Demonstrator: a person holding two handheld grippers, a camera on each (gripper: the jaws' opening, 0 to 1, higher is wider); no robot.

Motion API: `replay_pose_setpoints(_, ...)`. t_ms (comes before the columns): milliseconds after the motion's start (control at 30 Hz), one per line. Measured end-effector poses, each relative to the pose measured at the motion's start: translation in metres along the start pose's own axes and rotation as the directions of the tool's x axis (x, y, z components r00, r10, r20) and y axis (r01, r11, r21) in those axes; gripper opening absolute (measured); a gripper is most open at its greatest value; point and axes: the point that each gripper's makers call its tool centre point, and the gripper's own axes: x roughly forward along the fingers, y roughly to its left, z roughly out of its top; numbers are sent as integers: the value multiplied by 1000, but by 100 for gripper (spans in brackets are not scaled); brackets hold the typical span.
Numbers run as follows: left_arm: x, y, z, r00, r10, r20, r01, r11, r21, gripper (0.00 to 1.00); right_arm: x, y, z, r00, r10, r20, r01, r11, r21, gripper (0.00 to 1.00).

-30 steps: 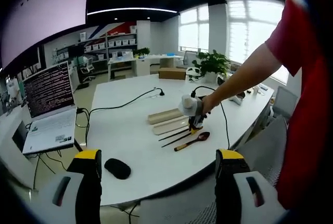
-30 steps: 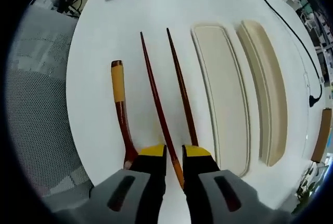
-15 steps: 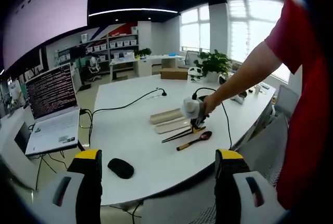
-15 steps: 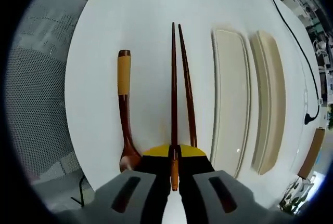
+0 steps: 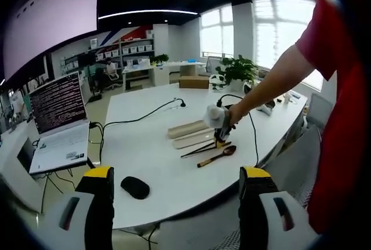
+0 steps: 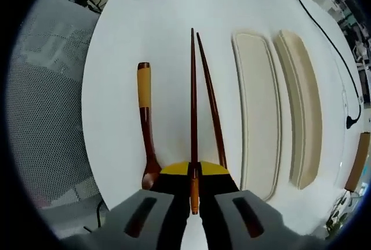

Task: Arrange the utensils inside the cutlery case until each visible utensil rests in its matching compartment.

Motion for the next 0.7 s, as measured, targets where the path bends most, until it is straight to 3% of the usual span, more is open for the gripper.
replay_pose_setpoints(567,1,-5,1,1000,-12,12,12,1000,-1,92,-9,-3,-4,1000,-11,-6,11,999,-38,0)
replay_pose_setpoints(700,1,-5,-1,1000,-12,9,12,1000,-6,92,-15,-2,-3,1000,-18,10,18,1000,-12,0)
